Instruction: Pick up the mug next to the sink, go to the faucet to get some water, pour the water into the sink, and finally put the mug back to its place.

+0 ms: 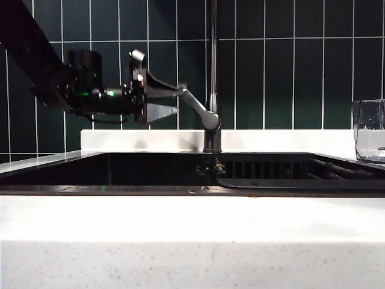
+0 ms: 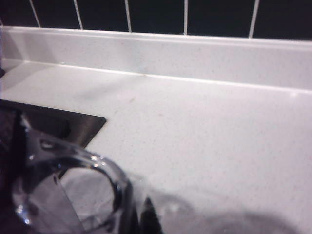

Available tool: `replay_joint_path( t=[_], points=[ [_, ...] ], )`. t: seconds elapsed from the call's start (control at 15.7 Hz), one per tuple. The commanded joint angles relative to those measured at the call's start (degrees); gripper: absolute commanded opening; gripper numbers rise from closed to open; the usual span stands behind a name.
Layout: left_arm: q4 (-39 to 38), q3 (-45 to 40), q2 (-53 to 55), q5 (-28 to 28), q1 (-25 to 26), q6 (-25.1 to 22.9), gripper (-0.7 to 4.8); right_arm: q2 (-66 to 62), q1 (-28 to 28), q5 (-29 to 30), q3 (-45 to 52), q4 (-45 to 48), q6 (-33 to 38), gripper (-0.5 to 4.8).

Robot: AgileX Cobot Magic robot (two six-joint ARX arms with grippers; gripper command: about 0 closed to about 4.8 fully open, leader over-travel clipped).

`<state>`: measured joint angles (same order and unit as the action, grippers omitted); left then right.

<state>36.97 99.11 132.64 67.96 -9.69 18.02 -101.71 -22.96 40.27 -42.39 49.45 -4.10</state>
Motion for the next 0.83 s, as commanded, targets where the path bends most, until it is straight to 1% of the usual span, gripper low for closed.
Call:
replay_joint_path(
  t=[0.06, 0.25, 0.32, 0.44, 0.51, 0.57, 0.64, 0.7, 0.83],
  points=[
    [0.0, 0.9, 0.8, 0.3, 0.0, 0.1, 4.79, 1.0, 0.1, 2.9, 0.0, 0.5, 9.6, -0.07],
    [0.0, 0.9, 0.9, 0.2, 0.0, -0.7, 4.79, 3.4, 2.8, 3.7, 0.0, -0.9, 10.6, -0.07],
    [0.0, 0.9, 0.9, 0.2, 0.0, -0.8, 4.58, 5.4, 5.5, 3.5, 0.0, -1.7, 10.5, -0.07],
    [-0.1, 1.7, 1.3, 0.2, 0.0, -1.0, 4.56, 8.9, 10.8, 1.6, -0.1, -2.8, 10.6, -0.07],
    [-0.2, 2.4, 1.6, 0.2, 0.0, -0.7, 4.56, 10.1, 13.0, -0.3, -0.6, -5.3, 10.5, -0.07],
    [-0.5, 3.1, 1.7, 0.2, 0.0, -0.7, 4.56, 11.1, 15.5, -1.9, -2.1, -10.5, 10.2, -0.07],
    [-0.7, 4.2, 2.0, 0.2, 0.0, -0.6, 4.56, 11.4, 19.0, -3.4, -5.8, -19.4, 8.9, -0.07],
    [-0.9, 4.6, 2.0, 0.2, 0.0, -0.8, 4.56, 11.4, 20.8, -3.7, -7.7, -23.1, 8.1, -0.07],
    [-1.6, 6.0, 2.3, 0.7, 0.0, -0.9, 4.56, 11.3, 25.6, -7.4, -12.9, -31.3, 5.4, -0.07]
  ],
)
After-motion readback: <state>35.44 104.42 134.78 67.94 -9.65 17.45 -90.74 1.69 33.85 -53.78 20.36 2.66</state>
